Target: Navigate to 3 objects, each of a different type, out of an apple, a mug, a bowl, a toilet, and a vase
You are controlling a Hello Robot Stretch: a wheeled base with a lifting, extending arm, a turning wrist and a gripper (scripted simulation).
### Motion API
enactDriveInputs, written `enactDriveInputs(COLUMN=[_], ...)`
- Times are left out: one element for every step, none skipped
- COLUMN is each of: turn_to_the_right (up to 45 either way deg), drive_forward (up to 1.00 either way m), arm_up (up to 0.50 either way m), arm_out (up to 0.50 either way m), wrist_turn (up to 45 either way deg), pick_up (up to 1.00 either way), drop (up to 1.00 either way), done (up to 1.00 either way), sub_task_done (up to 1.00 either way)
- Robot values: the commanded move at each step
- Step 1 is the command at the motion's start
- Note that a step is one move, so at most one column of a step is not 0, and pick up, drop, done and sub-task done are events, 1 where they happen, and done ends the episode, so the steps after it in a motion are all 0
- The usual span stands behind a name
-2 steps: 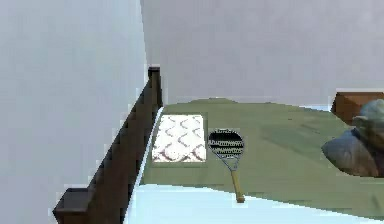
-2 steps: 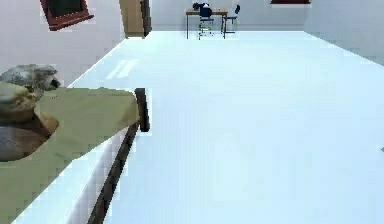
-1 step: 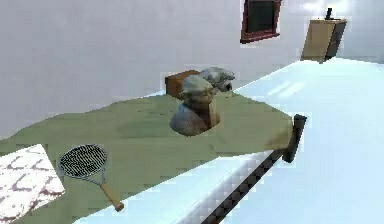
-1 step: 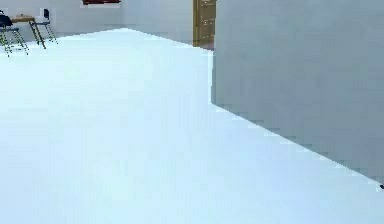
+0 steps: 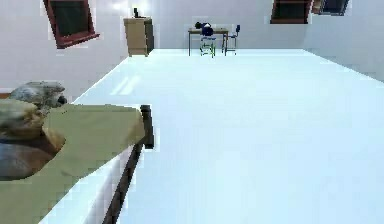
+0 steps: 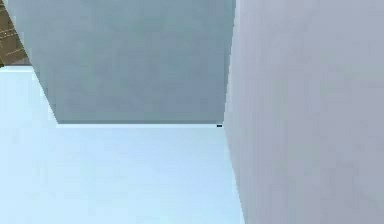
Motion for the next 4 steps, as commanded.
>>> enactDriveInputs(turn_to_the_right=[36.0, 0.0, -33.0, 0.0], drive_forward=[0.0, 0.25, 0.0, 1.0], arm_up=[0.0, 0.0, 0.0, 0.0], arm_out=[0.0, 0.0, 0.0, 0.0], wrist_turn=[0.0, 0.0, 0.0, 0.0], pick_up=[0.0, 0.0, 0.0, 0.0], drop=[0.0, 0.0, 0.0, 0.0], done=[0.0, 0.0, 0.0, 0.0], sub_task_done=[0.0, 0.0, 0.0, 0.0])
